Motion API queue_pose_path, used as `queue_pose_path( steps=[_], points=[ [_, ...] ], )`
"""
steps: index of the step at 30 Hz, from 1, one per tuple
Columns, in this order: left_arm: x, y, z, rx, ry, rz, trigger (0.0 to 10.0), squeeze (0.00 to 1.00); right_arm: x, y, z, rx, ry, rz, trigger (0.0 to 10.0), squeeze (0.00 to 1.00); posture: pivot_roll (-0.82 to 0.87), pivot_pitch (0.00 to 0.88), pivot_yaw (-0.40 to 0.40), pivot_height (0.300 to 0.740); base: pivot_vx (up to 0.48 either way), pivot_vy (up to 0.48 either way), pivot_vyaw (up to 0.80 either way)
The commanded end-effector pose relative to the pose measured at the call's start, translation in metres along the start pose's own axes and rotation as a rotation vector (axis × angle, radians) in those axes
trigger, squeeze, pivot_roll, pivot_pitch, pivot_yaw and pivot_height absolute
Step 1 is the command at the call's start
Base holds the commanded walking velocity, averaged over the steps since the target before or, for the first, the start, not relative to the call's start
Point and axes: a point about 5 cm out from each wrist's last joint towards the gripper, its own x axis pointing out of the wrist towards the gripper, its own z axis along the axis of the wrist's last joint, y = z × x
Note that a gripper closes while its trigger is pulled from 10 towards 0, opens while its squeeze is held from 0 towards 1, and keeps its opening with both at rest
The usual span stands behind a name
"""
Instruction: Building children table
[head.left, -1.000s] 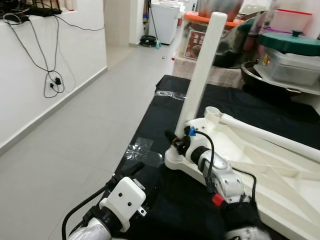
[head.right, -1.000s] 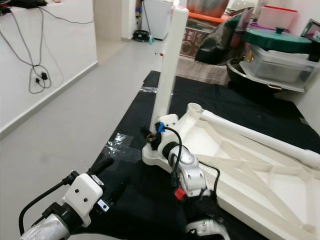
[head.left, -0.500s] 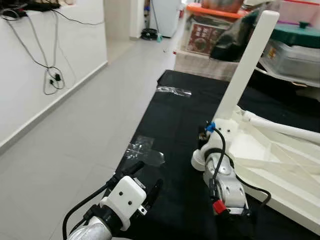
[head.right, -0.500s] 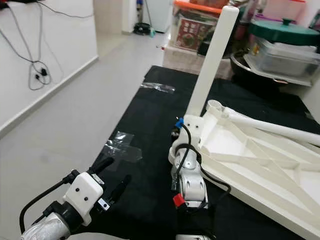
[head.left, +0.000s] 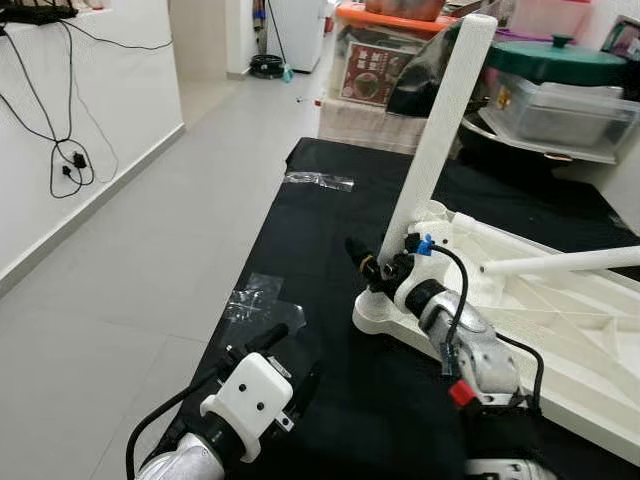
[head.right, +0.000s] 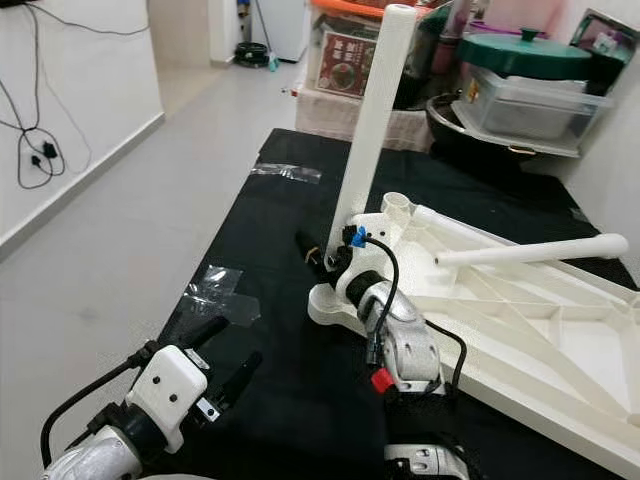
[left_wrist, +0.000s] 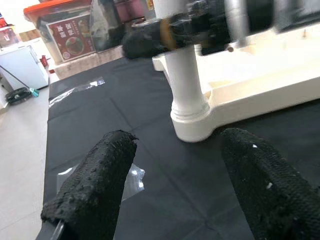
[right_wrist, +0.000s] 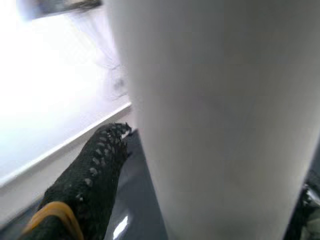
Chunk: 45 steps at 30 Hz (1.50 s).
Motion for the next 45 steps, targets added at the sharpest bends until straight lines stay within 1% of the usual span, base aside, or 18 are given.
queue_pose_path(
  steps=[1,4,7,8,10,11,13,17,21,24,25,26,28,31,35,41,42,45],
  points=[
    [0.000,-0.001,-0.002,0.003,0.008,-0.005,10.0,0.00,-0.002,0.020,-0.015,0.062,0.101,0.327,10.0,0.00,0.13,0.009,-0.144,0.740,0.000,0.000,0.00],
    [0.000,0.000,-0.002,0.008,0.008,-0.001,10.0,0.00,-0.020,0.028,-0.019,0.058,0.192,0.622,10.0,0.00,0.13,0.009,-0.143,0.740,0.000,0.000,0.00],
    [0.000,0.000,-0.002,0.010,0.008,-0.001,10.0,0.00,-0.021,0.029,-0.020,0.052,0.203,0.652,10.0,0.00,0.13,0.009,-0.143,0.740,0.000,0.000,0.00],
    [0.000,0.001,-0.002,0.011,0.008,-0.001,10.0,0.00,-0.021,0.029,-0.021,0.051,0.210,0.671,7.2,0.00,0.13,0.009,-0.143,0.740,0.000,0.000,0.00],
    [0.000,0.001,-0.002,0.012,0.008,-0.001,10.0,0.00,-0.016,0.028,-0.024,0.017,0.221,0.653,7.2,0.00,0.13,0.009,-0.142,0.740,0.000,0.000,0.00],
    [0.000,0.001,-0.002,0.011,0.008,0.001,10.0,0.00,-0.008,0.024,-0.027,-0.019,0.229,0.583,0.0,0.00,0.13,0.009,-0.142,0.740,0.000,0.000,0.00],
    [0.000,0.001,-0.002,0.012,0.008,0.003,10.0,0.00,0.006,0.016,-0.032,-0.087,0.229,0.429,0.0,0.00,0.13,0.012,-0.143,0.740,0.000,0.000,0.00],
    [0.000,0.002,-0.003,0.012,0.010,0.006,10.0,0.00,0.016,0.003,-0.030,-0.095,0.154,0.204,0.0,0.00,0.13,0.010,-0.144,0.740,0.000,0.000,0.00],
    [0.000,0.002,-0.003,0.012,0.010,0.007,10.0,0.00,0.016,0.001,-0.028,-0.087,0.144,0.188,0.0,0.00,0.13,0.010,-0.144,0.740,0.000,0.000,0.00],
    [0.000,0.001,-0.004,0.014,0.012,0.003,10.0,0.00,0.013,-0.012,-0.022,-0.062,0.057,-0.129,0.0,0.00,0.13,0.010,-0.140,0.740,0.000,0.000,0.00],
    [0.000,0.001,-0.004,0.014,0.012,0.003,10.0,0.00,0.013,-0.012,-0.022,-0.062,0.057,-0.129,0.0,0.00,0.13,0.010,-0.140,0.740,0.000,0.000,0.00],
    [0.000,0.001,-0.004,0.015,0.013,0.002,10.0,0.00,0.010,-0.018,-0.019,-0.044,0.023,-0.292,0.0,0.00,0.13,0.010,-0.143,0.740,0.000,0.000,0.00],
    [0.000,0.001,-0.004,0.015,0.013,0.002,10.0,0.00,0.010,-0.018,-0.019,-0.044,0.023,-0.292,0.0,0.00,0.13,0.010,-0.143,0.740,0.000,0.000,0.00],
    [-0.001,0.001,-0.004,0.015,0.014,0.000,10.0,0.00,-0.019,-0.036,-0.017,0.068,-0.030,-0.921,0.0,0.00,0.13,0.009,-0.142,0.740,0.000,0.000,0.00],
    [0.000,0.001,-0.004,0.017,0.014,-0.003,10.0,0.00,-0.023,-0.023,-0.021,0.115,-0.023,-1.051,0.0,0.00,0.13,0.010,-0.140,0.740,0.000,0.000,0.00],
    [-0.001,0.001,-0.004,0.019,0.015,-0.003,10.0,0.00,-0.010,-0.002,-0.022,0.152,-0.023,-1.030,0.0,0.00,0.13,0.012,-0.139,0.740,0.000,0.000,0.00],
    [-0.001,0.001,-0.005,0.017,0.017,0.000,10.0,0.00,0.004,0.009,-0.018,0.186,-0.057,-0.933,10.0,0.00,0.13,0.011,-0.142,0.740,0.000,0.000,0.00],
    [-0.001,0.002,-0.005,0.016,0.019,0.002,10.0,0.00,0.012,0.016,-0.013,0.187,-0.083,-0.874,10.0,0.00,0.13,0.011,-0.142,0.740,0.000,0.000,0.00]
  ],
)
